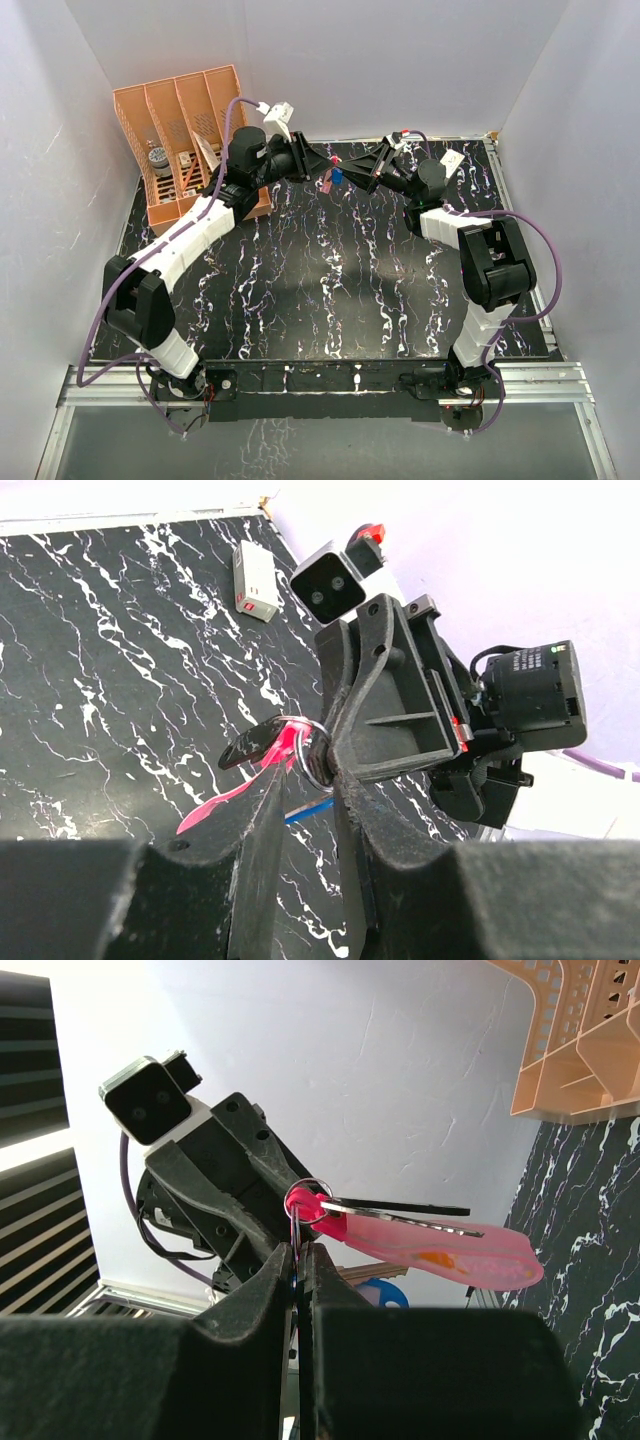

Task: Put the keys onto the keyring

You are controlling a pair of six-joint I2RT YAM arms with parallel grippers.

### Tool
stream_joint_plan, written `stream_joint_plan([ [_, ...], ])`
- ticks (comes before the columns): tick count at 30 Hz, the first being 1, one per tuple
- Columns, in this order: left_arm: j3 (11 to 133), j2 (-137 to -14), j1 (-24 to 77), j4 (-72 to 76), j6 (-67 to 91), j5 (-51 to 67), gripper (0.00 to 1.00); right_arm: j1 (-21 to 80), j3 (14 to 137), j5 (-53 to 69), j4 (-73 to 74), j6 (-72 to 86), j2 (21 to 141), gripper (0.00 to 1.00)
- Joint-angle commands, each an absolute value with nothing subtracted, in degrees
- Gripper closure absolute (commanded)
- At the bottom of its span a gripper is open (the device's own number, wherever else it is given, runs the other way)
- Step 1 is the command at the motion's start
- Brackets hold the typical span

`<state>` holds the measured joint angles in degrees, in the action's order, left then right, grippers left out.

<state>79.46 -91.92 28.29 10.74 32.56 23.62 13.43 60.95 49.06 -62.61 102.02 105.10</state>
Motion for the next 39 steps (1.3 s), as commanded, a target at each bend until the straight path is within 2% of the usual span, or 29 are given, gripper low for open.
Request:
stream_joint_plan([
  [1,79.89,-92.24,28.3,12.37,33.11,25.46,0.76,13.36,61.08,49.01,-66.23,101.24,104.06,1.0],
  [24,79.95,-93.42,28.29,15.76,34.97,26.2,0.79,14.29,60.77,49.39,-64.87,99.16,103.98,1.0],
  [30,80.4,-94.08,28.38,15.97,35.51,27.18,0.85,14.32,60.82,49.4,-64.95,98.99,103.8,1.0],
  [35,80.57,-94.27,28.31,16.04,35.7,27.42,0.99,14.35,61.17,49.46,-64.96,98.97,103.88,1.0],
  [38,81.04,-94.33,28.35,15.74,35.99,27.51,1.0,14.33,61.22,49.71,-64.34,98.07,103.86,1.0],
  [39,81.77,-94.19,28.31,14.67,35.71,27.2,1.0,14.16,61.06,49.74,-63.94,97.48,103.88,0.87],
])
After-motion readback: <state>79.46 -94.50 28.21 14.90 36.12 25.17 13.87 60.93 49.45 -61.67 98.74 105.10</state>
